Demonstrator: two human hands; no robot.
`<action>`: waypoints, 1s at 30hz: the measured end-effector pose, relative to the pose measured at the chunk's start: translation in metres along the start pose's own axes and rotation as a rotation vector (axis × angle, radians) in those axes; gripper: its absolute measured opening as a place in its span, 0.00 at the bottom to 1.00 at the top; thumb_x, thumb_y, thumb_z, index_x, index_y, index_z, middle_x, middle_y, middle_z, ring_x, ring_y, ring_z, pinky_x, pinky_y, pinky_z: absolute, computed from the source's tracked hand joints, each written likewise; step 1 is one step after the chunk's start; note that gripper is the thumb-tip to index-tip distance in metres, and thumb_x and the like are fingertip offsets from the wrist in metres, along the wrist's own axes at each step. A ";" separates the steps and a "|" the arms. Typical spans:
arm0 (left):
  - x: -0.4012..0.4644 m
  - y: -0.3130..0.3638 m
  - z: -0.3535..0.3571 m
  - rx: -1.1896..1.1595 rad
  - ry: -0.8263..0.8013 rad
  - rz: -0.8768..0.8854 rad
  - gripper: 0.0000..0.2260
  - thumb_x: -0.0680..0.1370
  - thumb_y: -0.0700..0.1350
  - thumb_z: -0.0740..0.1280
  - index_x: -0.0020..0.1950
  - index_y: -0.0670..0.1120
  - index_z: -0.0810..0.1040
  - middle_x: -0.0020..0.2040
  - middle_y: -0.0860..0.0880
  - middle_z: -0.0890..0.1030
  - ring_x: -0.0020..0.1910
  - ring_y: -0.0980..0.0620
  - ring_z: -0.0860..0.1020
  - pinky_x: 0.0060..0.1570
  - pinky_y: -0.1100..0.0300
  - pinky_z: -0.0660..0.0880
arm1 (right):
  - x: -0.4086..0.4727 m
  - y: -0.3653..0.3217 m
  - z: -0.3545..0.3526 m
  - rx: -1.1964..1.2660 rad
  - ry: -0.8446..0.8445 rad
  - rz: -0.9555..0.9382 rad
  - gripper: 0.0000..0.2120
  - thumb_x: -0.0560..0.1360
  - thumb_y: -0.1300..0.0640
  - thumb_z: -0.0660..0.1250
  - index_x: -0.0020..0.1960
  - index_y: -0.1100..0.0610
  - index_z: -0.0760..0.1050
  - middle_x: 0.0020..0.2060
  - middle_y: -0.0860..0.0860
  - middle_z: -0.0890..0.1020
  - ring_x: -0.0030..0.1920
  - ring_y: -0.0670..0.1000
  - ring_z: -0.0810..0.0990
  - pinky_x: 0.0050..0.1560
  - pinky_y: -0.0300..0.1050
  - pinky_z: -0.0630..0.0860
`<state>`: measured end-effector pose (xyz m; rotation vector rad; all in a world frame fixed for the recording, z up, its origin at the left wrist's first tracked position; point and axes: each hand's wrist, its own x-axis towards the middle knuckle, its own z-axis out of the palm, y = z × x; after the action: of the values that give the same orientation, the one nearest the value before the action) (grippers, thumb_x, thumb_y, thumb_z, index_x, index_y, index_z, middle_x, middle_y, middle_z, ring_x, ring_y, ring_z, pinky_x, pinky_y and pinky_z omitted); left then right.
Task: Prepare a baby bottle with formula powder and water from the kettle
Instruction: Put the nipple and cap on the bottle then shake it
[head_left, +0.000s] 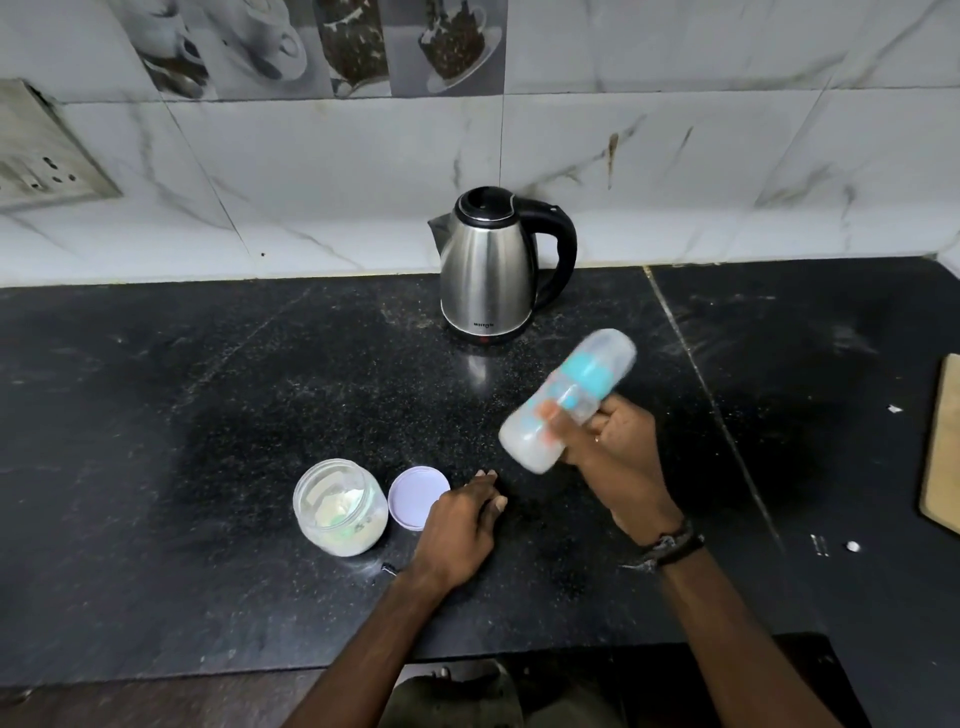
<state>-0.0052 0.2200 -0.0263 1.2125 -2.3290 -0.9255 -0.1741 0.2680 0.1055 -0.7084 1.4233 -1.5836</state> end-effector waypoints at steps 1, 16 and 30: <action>0.000 0.000 0.000 -0.002 -0.002 0.000 0.09 0.82 0.45 0.65 0.58 0.42 0.81 0.62 0.43 0.84 0.63 0.43 0.80 0.53 0.58 0.73 | -0.002 0.000 0.002 -0.042 -0.025 0.004 0.14 0.68 0.61 0.78 0.52 0.59 0.81 0.44 0.53 0.88 0.45 0.51 0.86 0.45 0.47 0.84; -0.001 0.004 -0.003 -0.003 0.008 -0.016 0.09 0.82 0.46 0.66 0.54 0.42 0.82 0.69 0.44 0.79 0.70 0.46 0.76 0.60 0.57 0.75 | 0.005 -0.001 -0.005 -0.049 -0.026 0.010 0.13 0.70 0.58 0.77 0.53 0.58 0.81 0.45 0.54 0.87 0.48 0.55 0.87 0.46 0.50 0.84; -0.002 0.009 -0.007 -0.010 -0.022 -0.049 0.11 0.82 0.48 0.67 0.44 0.43 0.79 0.64 0.43 0.82 0.66 0.46 0.78 0.50 0.61 0.72 | 0.004 -0.002 -0.004 0.072 -0.145 0.089 0.19 0.68 0.52 0.73 0.55 0.59 0.79 0.49 0.55 0.87 0.50 0.54 0.86 0.50 0.53 0.84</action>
<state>-0.0055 0.2228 -0.0146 1.2668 -2.3186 -0.9705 -0.1796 0.2661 0.1064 -0.6937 1.2685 -1.4772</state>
